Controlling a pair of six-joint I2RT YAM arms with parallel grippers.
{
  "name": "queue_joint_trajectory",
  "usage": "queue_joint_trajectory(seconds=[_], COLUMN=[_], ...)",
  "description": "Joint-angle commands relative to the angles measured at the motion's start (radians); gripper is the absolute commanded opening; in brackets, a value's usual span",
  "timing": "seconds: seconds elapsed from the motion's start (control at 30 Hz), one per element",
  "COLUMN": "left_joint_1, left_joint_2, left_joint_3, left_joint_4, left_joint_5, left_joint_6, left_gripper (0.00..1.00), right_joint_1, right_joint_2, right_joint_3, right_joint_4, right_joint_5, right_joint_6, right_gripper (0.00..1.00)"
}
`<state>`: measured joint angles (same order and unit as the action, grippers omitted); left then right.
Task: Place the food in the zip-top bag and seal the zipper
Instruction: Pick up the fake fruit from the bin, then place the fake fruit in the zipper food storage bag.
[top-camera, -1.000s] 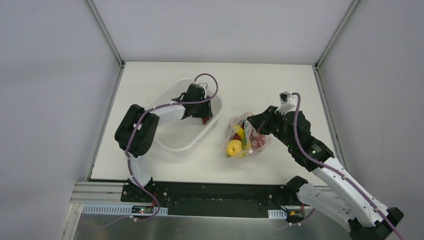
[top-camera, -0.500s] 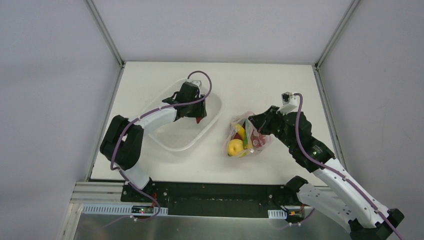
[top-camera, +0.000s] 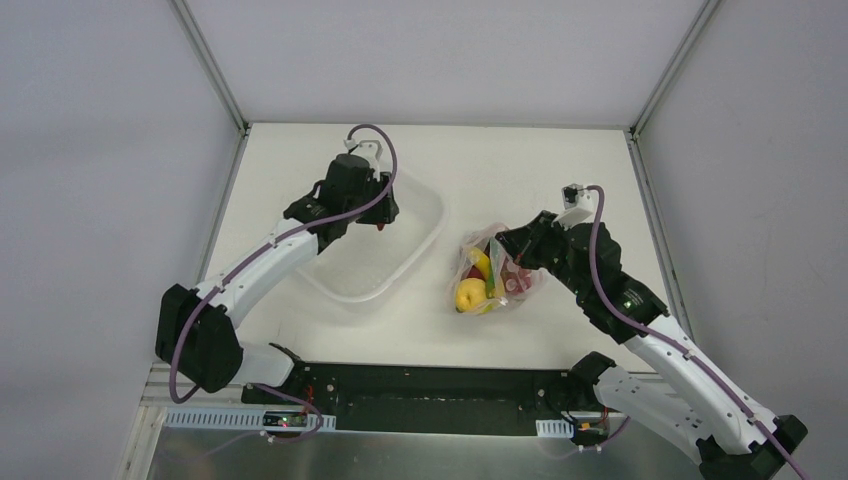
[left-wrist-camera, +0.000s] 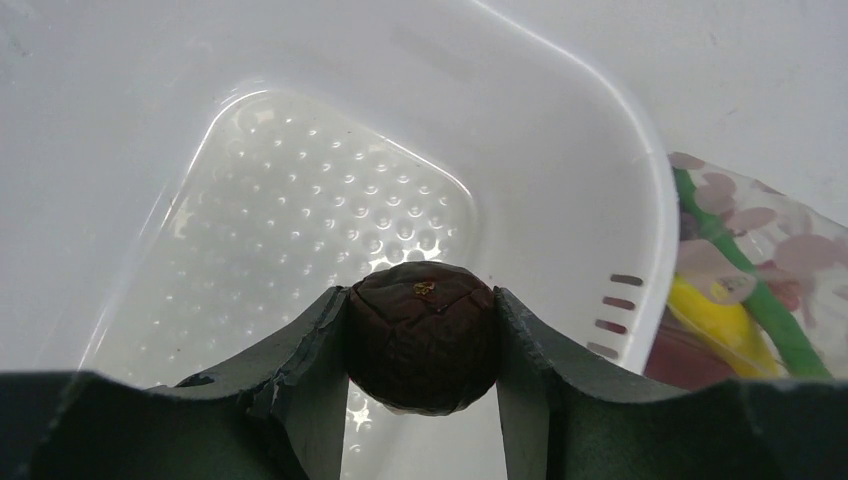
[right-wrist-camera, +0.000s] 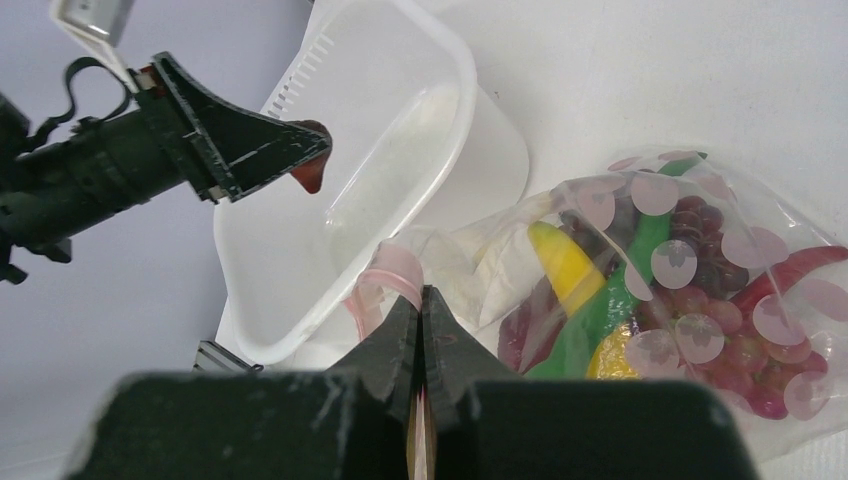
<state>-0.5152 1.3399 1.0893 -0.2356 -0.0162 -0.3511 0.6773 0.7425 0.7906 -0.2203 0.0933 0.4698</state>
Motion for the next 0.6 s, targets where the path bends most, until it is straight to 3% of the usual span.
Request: queue_joint_trajectory(seconds=[0.0, 0.17, 0.37, 0.57], left_joint_1=[0.007, -0.053, -0.229, -0.354], left_joint_2=[-0.137, -0.256, -0.277, -0.206], left_joint_3=[-0.006, -0.076, -0.086, -0.138], left_joint_4=[0.006, 0.198, 0.318, 0.486], left_joint_5=[0.148, 0.32, 0.375, 0.338], left_joint_6=[-0.019, -0.134, -0.164, -0.211], left_gripper=[0.01, 0.04, 0.07, 0.08], right_joint_1=[-0.004, -0.004, -0.003, -0.004], right_joint_2=[0.011, 0.015, 0.017, 0.014], right_joint_3=[0.003, 0.001, 0.004, 0.015], right_joint_4=[0.052, 0.069, 0.076, 0.084], right_joint_5=[-0.008, 0.003, 0.027, 0.042], right_joint_6=[0.022, 0.031, 0.042, 0.05], right_gripper=[0.0, 0.0, 0.0, 0.0])
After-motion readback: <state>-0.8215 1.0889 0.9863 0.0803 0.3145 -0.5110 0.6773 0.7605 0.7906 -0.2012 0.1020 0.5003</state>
